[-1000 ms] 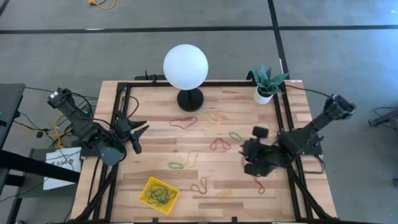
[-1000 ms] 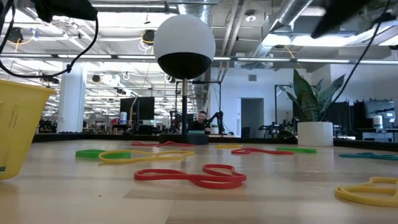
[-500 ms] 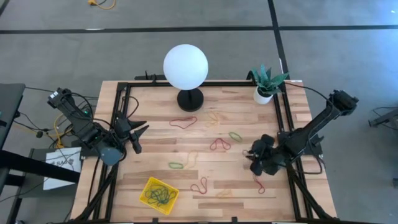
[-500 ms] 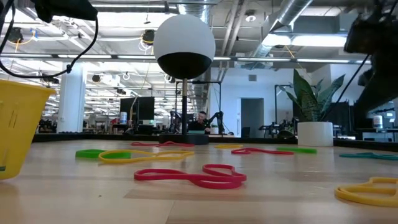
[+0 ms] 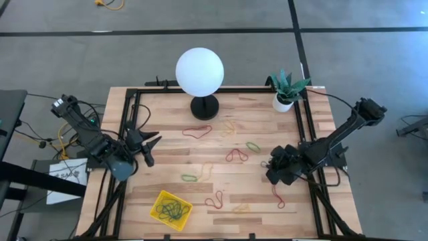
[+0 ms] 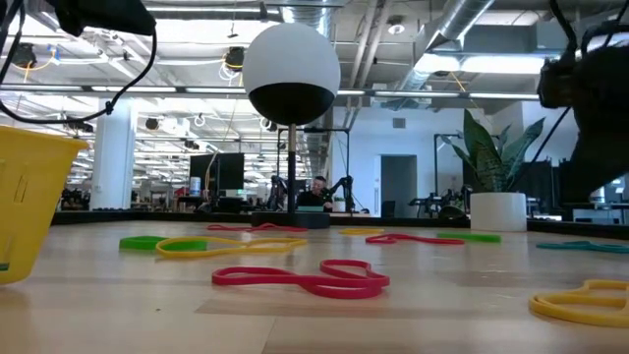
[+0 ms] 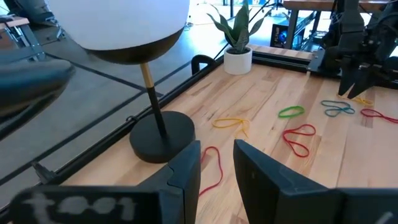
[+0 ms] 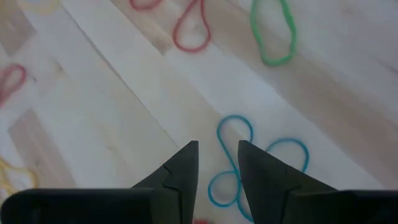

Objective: Pick and place items into bin
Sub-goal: Put the blue rubber band into the yellow bin

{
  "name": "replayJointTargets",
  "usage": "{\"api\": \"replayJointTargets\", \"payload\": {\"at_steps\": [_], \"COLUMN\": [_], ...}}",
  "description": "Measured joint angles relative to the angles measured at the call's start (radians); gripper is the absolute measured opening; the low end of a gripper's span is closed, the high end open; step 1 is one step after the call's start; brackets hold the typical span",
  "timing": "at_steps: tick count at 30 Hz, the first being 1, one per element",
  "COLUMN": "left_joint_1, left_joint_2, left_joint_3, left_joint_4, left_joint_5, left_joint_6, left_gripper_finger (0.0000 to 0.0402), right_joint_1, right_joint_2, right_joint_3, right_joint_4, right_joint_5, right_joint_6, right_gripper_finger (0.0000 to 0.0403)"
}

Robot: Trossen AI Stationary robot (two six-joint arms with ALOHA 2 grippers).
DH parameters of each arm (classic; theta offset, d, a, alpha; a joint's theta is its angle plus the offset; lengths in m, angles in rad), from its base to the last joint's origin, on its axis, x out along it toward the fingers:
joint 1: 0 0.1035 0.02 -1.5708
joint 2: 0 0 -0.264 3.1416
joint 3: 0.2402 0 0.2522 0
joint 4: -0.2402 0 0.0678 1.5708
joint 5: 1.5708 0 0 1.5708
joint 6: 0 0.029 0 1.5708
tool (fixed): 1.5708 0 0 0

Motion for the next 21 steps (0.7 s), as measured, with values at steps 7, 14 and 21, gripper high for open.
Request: {"api": "replayJointTargets", "payload": {"at_steps": [7, 14, 21], "left_joint_1": [0.000, 0.002, 0.003], "left_joint_2": [0.038, 0.044, 0.044], "left_joint_3": [0.000, 0.000, 0.000], "left_joint_4": [0.000, 0.000, 0.000], "left_joint_5": [-0.004, -0.012, -0.050], "left_joint_6": [-0.012, -0.021, -0.019], "left_gripper_finger": [0.0086, 0.0086, 0.0086], "right_joint_1": [-0.026, -0.046, -0.047], "right_joint_2": [0.137, 0.198, 0.192], "right_joint_3": [0.000, 0.002, 0.019], "right_joint_4": [-0.014, 0.003, 0.016], "right_joint_5": [-0.088, -0.128, -0.141], "right_joint_6": [0.093, 0.130, 0.158], "right_gripper_finger": [0.0108, 0.0108, 0.0108]}}
